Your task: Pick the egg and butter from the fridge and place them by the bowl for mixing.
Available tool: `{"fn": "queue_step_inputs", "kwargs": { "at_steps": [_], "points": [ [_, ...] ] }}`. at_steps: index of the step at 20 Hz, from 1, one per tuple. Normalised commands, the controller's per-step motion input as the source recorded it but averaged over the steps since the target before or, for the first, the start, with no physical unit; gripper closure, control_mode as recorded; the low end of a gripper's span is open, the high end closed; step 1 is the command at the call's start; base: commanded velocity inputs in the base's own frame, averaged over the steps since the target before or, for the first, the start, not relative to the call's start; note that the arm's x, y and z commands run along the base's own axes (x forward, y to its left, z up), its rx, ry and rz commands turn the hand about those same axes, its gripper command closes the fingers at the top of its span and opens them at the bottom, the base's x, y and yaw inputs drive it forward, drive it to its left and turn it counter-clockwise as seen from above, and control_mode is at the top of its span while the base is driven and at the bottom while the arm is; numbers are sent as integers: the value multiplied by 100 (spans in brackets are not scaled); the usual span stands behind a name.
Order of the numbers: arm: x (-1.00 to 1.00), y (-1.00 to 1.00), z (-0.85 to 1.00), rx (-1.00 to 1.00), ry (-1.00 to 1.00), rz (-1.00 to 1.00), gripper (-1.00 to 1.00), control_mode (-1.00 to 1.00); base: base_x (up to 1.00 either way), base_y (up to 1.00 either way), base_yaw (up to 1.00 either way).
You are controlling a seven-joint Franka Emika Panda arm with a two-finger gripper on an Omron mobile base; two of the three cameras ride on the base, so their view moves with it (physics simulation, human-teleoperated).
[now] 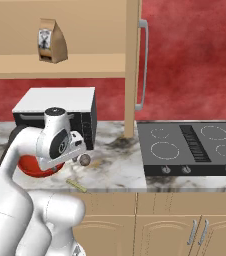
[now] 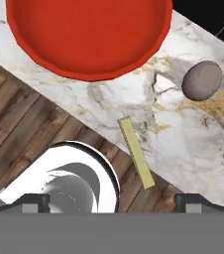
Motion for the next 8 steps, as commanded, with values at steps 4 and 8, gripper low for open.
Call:
{"fn": "queue_step_inputs", "kwargs": {
  "at_steps": [4,8],
  "points": [
    [-57,5,2,8,3,-25,-100,-100,0,0,0],
    [-72,18,0,-3,0,-24,-100,-100,0,0,0]
  ]
}}
